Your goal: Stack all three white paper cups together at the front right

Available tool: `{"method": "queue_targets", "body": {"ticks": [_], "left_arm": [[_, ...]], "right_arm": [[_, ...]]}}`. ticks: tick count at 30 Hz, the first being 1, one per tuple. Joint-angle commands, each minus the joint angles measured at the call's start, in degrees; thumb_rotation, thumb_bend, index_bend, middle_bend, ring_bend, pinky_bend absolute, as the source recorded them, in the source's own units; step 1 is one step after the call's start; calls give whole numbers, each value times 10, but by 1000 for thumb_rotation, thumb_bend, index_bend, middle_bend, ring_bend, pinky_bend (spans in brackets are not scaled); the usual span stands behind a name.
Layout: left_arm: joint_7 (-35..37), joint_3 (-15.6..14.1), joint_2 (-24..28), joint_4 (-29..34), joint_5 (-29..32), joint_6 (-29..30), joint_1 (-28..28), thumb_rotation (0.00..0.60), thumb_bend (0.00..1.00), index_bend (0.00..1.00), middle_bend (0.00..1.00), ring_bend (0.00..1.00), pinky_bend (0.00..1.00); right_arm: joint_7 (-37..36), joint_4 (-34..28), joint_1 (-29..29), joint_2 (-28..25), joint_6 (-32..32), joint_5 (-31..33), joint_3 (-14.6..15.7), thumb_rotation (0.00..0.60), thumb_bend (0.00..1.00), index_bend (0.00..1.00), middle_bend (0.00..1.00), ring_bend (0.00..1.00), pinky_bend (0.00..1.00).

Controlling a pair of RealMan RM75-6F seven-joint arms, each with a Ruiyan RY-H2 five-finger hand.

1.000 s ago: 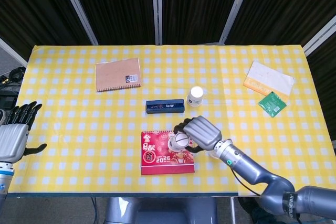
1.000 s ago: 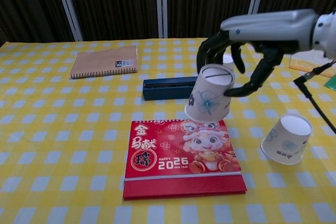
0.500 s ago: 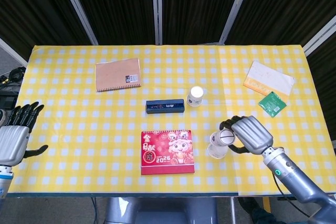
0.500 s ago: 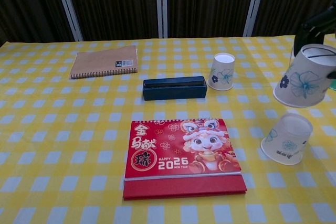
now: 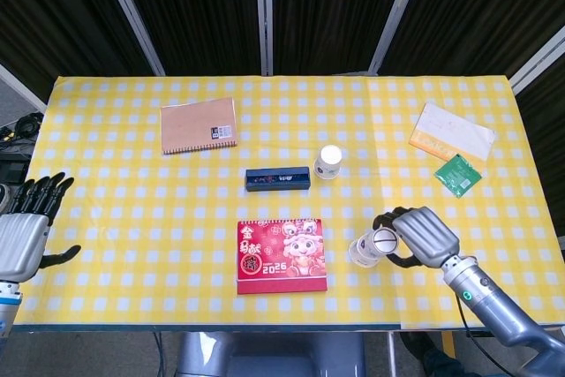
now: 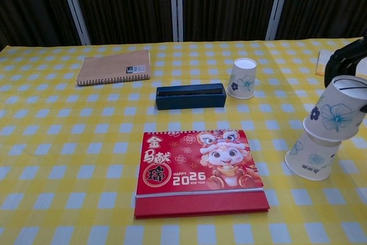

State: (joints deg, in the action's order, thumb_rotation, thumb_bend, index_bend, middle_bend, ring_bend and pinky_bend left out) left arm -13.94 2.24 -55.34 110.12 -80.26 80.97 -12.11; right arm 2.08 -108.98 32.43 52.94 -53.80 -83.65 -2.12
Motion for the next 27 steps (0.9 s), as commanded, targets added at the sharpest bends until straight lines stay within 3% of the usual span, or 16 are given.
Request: {"method": "queue_targets", "body": {"ticks": [1,13,22,27], "left_arm": [[0,1,0,-1,1,-2,0,600,0,0,0,0,0],[-6,2,-2,0,2,-10,-1,600,0,0,0,0,0],[-6,5,-2,0,5,-14,-1,600,0,0,0,0,0],[-5,6,-2,1,5,-15,0,600,0,0,0,0,0]], "right_arm": [[-3,2,0,2,1,1,0,600,290,419,455,366,524],[-12,9,2,18,4,-5,-2,600,285,416,443,365,524],[19,21,1,28,3,-3,0,600,284,407,425,354,523],[14,15,5,22,18,-2,4,600,250,328,316,279,501]]}}
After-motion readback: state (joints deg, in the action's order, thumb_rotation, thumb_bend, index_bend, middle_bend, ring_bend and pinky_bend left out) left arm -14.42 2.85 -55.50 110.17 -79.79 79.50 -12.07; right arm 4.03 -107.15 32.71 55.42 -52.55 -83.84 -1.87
